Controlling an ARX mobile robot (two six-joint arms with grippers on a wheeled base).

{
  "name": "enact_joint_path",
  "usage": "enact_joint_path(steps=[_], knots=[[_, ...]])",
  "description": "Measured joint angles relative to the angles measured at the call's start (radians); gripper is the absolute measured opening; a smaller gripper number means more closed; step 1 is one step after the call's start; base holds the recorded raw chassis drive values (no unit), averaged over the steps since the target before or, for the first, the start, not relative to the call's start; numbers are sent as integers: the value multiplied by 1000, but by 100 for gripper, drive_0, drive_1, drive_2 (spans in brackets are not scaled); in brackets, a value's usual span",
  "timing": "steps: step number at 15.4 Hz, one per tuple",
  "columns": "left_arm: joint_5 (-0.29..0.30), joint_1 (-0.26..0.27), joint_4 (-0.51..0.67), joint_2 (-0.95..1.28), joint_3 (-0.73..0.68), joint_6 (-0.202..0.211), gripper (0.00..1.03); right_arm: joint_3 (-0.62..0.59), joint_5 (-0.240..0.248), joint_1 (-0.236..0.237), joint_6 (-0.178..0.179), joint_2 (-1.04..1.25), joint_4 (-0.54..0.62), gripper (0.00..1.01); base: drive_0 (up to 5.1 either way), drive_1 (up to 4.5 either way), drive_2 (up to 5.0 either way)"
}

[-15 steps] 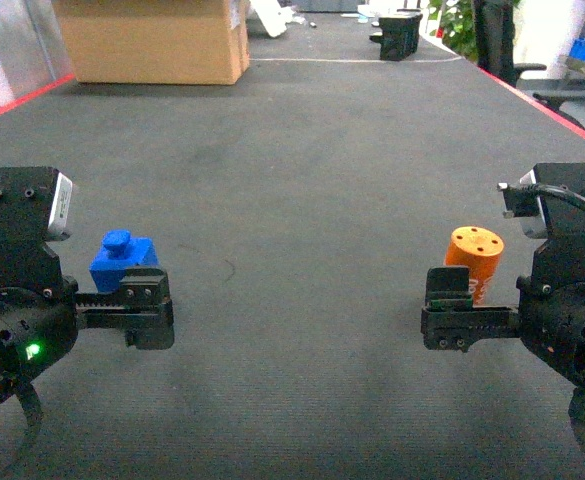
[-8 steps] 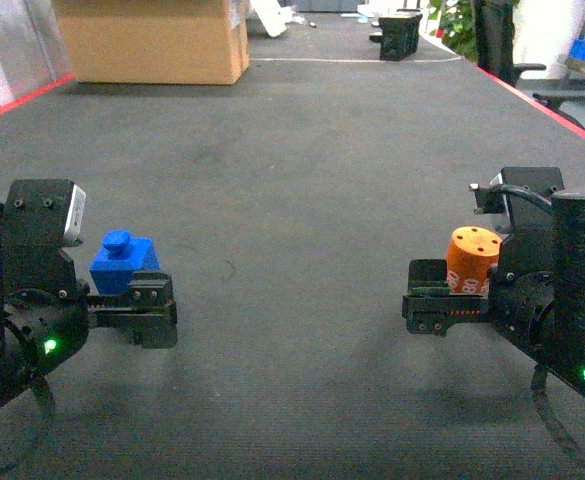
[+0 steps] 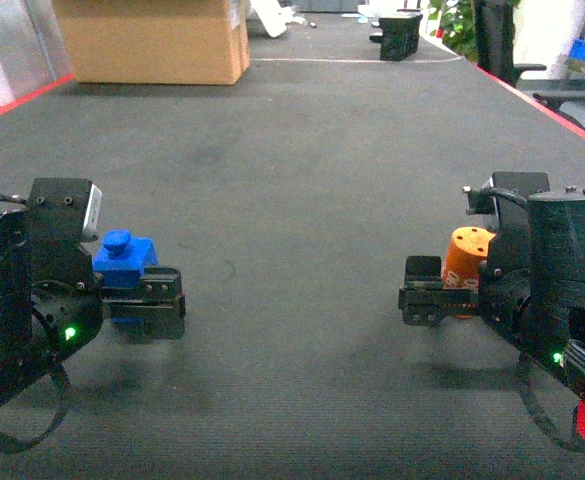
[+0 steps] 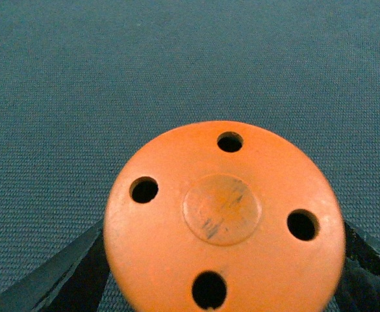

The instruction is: Sort blue parts and orange caps into right shelf containers

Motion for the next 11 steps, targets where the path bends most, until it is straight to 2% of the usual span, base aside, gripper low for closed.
enact_joint_path(steps=[1,3,4,5,7,8,11], knots=[[0,0,-6,2,6,1,98,0,8,0,2,0,-6,91,0,0,0],[-3,0,-5,11,12,2,98,0,13,2,2,1,-12,69,0,0,0],[-7,-1,-5,18,18,4,82,0,16,2,1,2,-8,54,0,0,0],[-9,-2,-6,22,20,4,70,0,20,2,1,2,-4,46,0,0,0],[-19,-2,-4,25,21,3,46,0,22,2,-2,2,-3,45,0,0,0],[-30,-2,1,25,21,3,43,-4,22,2,-6,2,6,45,0,0,0],[-47,1,40,2,-8,-1,43,-49,28,2,-10,-36,52,45,0,0,0]])
